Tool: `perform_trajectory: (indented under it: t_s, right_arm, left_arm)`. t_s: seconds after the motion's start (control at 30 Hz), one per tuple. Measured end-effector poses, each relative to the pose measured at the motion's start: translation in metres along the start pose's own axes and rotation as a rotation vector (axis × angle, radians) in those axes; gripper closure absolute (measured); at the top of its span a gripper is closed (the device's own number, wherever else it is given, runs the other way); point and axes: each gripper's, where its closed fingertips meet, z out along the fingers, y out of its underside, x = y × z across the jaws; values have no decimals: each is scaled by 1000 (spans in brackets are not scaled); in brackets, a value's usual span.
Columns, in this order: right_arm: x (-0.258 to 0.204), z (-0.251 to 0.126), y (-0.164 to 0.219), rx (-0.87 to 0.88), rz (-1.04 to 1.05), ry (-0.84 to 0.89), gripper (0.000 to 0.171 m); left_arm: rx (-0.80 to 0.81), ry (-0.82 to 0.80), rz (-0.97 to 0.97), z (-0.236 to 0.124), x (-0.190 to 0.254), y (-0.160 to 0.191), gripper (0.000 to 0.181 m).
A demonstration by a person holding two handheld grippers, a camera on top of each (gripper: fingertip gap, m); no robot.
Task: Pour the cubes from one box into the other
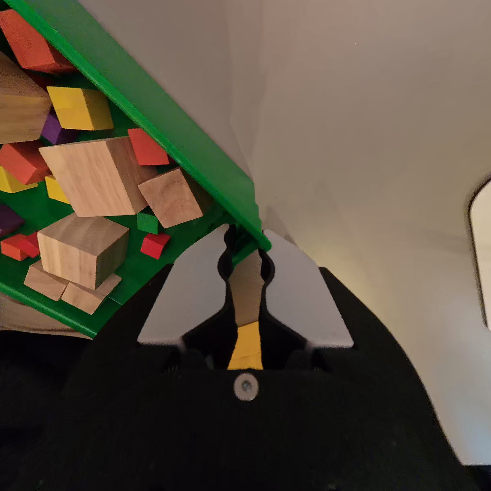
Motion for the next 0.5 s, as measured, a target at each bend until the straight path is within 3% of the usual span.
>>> perform_trajectory:
  t_s: [0.17,0.5]
  right_arm:
    - [2,-1,-5,-70,-40,53,149]
    - [5,-1,-20,-12,4,-13,162]
  left_arm:
    - [-123,72,62,16,-1,2,139]
    - [-148,68,-7,20,-19,-10,152]
